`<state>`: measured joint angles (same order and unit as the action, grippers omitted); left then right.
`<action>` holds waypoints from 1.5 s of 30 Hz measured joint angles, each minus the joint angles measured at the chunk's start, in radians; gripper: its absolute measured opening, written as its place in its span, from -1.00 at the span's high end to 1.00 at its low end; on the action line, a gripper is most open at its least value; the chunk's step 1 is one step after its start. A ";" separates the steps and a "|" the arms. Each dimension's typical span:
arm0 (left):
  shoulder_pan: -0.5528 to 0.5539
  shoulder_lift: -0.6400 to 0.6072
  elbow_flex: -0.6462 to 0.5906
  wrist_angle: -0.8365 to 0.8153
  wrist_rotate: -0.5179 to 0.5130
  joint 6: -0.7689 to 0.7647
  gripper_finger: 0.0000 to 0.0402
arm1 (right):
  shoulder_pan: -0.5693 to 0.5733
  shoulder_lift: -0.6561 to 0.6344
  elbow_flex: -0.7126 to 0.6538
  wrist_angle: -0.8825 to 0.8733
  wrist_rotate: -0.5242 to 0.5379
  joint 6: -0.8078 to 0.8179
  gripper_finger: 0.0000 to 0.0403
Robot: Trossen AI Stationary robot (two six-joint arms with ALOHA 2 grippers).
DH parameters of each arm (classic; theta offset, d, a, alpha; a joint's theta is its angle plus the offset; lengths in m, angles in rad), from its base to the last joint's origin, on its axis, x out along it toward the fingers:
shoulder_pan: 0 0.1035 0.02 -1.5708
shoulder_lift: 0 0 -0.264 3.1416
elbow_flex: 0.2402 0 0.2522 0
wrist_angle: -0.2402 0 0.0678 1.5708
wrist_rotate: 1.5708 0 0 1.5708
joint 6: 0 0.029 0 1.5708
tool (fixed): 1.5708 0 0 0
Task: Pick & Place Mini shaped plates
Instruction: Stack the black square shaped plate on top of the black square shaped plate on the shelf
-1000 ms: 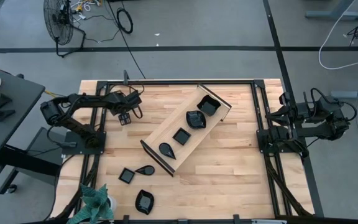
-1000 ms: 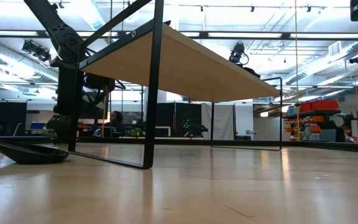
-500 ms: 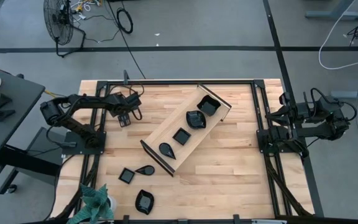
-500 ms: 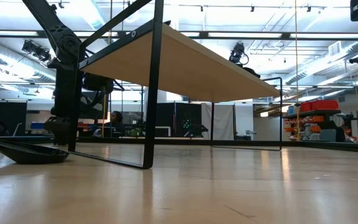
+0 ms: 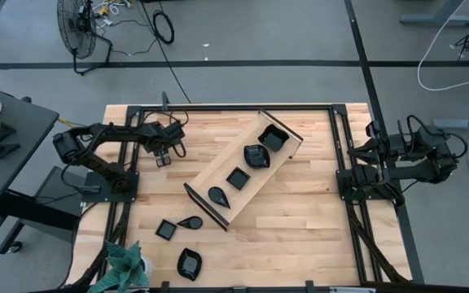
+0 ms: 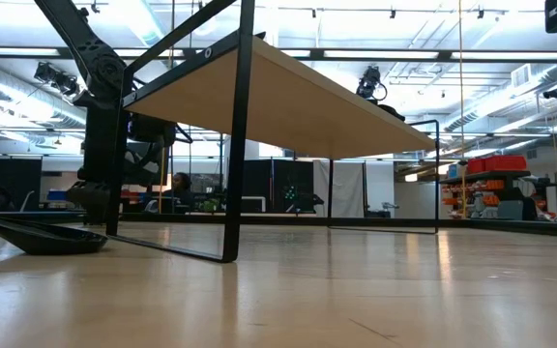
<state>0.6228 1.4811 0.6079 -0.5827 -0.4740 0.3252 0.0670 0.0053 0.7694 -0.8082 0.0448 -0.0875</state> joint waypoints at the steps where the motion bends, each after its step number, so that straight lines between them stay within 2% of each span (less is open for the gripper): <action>1: 0.000 0.000 0.000 0.000 0.000 0.000 0.54 | 0.000 0.000 0.000 0.000 0.000 0.000 0.95; 15: 0.000 0.000 0.000 0.003 0.007 0.003 0.79 | 0.000 0.000 0.000 0.000 0.000 0.000 0.95; 20: -0.005 -0.001 0.001 0.003 0.003 0.025 0.96 | 0.000 0.000 0.000 0.000 0.000 0.000 0.95; 29: -0.010 -0.002 0.002 -0.002 0.004 0.028 0.98 | 0.000 0.000 0.000 0.000 0.000 0.000 0.95; 45: -0.048 -0.003 0.075 -0.124 -0.052 0.023 0.99 | 0.000 0.000 0.000 0.000 0.000 0.000 0.95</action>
<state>0.5744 1.4784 0.6829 -0.7072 -0.5261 0.3487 0.0670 0.0051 0.7693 -0.8082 0.0448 -0.0875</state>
